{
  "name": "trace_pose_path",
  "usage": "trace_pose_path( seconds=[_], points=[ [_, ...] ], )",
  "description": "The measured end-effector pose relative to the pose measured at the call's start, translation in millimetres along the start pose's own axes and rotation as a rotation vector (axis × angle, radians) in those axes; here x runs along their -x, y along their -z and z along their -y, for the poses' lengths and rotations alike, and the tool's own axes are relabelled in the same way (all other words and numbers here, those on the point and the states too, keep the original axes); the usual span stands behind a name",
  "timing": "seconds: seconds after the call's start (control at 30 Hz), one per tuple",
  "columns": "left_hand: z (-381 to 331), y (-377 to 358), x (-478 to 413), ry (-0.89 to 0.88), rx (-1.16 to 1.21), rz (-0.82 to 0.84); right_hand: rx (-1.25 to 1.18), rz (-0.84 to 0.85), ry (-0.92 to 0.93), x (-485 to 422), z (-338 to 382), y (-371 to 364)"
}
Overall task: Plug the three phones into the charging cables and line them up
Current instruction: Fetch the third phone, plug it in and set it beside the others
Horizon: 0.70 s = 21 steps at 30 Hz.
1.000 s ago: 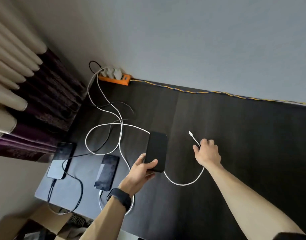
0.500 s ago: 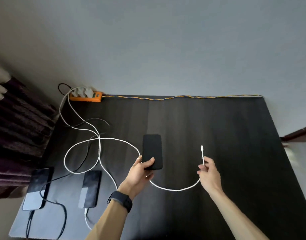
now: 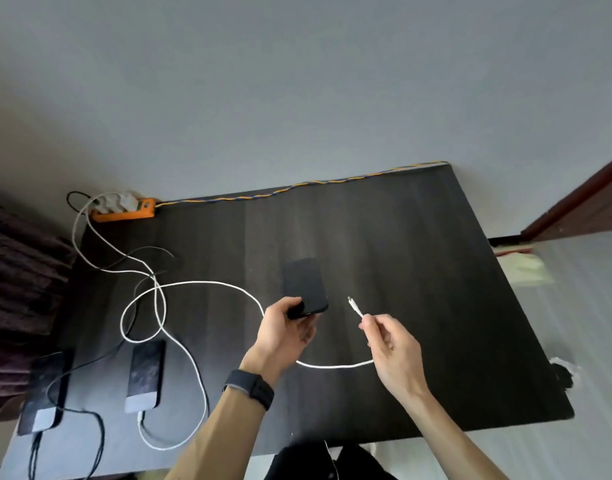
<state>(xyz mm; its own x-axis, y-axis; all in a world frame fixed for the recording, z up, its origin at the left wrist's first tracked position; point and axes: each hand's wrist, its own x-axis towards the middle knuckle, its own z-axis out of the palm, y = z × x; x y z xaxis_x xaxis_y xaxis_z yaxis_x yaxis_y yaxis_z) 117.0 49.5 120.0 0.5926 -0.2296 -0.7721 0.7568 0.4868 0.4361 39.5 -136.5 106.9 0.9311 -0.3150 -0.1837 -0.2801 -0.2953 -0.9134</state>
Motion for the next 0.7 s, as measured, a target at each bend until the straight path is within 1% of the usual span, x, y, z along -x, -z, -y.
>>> trace_pose_path(
  seconds=[0.13, 0.27, 0.37, 0.47, 0.57, 0.7],
  points=[
    [18.7, -5.7, 8.6, 0.001, 0.042, -0.038, -0.032, 0.068, -0.043, 17.8, -17.3, 6.2],
    [31.2, -4.9, 16.4, 0.006, 0.09, -0.091, -0.024, 0.087, -0.043, 29.7, -29.9, 13.1],
    [37.2, -4.5, 19.0, 0.044, 0.013, -0.119, -0.048, 0.083, -0.054, 35.1, -29.4, 18.9],
    [42.3, -5.6, 23.6, 0.063, -0.092, -0.092, -0.058, 0.105, -0.075, 42.6, -22.8, 23.7],
    [44.9, -7.7, 28.1, 0.068, -0.084, -0.068, -0.101, 0.104, -0.104, 49.4, -18.5, 23.7],
    [52.4, -10.4, 29.8, 0.066, -0.113, -0.095, -0.125, 0.1, -0.114, 55.5, -16.7, 20.8]
  ],
)
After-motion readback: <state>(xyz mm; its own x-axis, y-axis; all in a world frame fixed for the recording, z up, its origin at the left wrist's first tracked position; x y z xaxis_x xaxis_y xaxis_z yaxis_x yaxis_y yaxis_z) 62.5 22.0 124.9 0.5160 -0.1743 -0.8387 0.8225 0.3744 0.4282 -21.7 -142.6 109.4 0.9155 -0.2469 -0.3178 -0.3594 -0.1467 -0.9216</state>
